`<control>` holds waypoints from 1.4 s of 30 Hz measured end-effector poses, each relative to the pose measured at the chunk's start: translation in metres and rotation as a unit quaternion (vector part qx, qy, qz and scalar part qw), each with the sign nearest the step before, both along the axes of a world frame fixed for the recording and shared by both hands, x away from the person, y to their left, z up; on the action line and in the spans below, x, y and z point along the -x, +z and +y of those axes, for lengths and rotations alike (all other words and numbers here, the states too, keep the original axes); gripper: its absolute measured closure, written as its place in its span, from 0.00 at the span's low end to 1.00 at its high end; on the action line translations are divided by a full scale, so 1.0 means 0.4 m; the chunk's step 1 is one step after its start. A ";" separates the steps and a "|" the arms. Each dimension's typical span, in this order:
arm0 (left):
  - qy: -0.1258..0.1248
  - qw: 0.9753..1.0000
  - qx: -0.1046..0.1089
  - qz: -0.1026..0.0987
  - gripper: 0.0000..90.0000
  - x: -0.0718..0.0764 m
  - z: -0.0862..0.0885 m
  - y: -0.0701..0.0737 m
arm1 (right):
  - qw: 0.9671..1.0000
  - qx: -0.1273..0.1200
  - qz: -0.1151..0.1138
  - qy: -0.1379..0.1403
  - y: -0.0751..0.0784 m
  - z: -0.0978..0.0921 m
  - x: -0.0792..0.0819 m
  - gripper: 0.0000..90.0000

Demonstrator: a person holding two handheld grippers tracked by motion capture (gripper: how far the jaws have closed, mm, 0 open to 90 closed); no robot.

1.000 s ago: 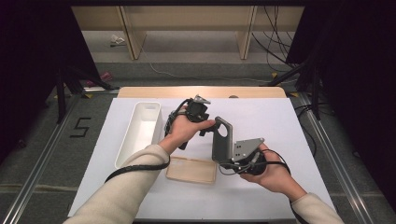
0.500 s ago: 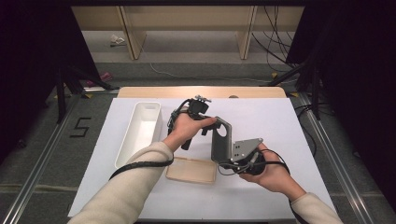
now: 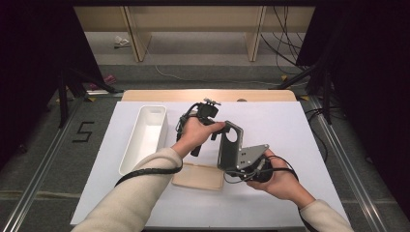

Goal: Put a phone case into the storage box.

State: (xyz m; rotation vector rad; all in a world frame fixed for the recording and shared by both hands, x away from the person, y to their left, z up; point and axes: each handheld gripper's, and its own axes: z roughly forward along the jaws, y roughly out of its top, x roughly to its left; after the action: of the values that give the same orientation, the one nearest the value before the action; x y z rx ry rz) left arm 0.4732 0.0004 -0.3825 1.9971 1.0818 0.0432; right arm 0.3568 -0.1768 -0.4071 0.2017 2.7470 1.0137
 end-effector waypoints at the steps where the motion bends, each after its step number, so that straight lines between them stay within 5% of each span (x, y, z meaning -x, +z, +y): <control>1: 0.001 1.000 0.003 0.001 0.78 0.001 -0.002 0.003 | 1.000 0.002 -0.001 0.001 -0.002 0.001 0.000 0.99; 14: -0.012 0.999 0.034 -0.006 0.90 0.036 -0.036 0.042 | 1.000 0.017 -0.003 -0.003 -0.016 0.018 0.002 0.98; 16: -0.021 0.999 0.016 -0.022 0.91 0.041 -0.041 0.051 | 1.000 0.013 -0.004 -0.007 -0.019 0.018 0.001 0.95; 19: -0.019 0.999 0.019 -0.030 0.91 0.045 -0.039 0.058 | 1.000 0.002 -0.008 -0.019 -0.019 0.014 -0.001 0.83; 22: -0.018 0.998 0.009 -0.062 0.91 0.049 -0.034 0.064 | 0.999 -0.013 -0.015 -0.041 -0.017 0.008 -0.005 0.63; 25: -0.013 0.996 0.000 -0.088 0.91 0.052 -0.023 0.068 | 0.996 -0.035 -0.024 -0.073 -0.014 -0.001 -0.011 0.47; 34: 0.001 0.991 -0.003 -0.131 0.91 0.062 0.027 0.074 | 0.987 -0.086 -0.027 -0.131 -0.005 -0.027 -0.024 0.22; 42: 0.005 0.987 0.028 -0.155 0.91 0.079 0.103 0.065 | 0.979 -0.123 -0.014 -0.160 0.000 -0.055 -0.036 0.19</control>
State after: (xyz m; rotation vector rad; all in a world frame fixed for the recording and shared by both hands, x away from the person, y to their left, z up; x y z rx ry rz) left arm 0.4415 0.0414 -0.3564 1.8594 0.8814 0.3151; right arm 0.3711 -0.1988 -0.4071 0.6397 2.4463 1.2440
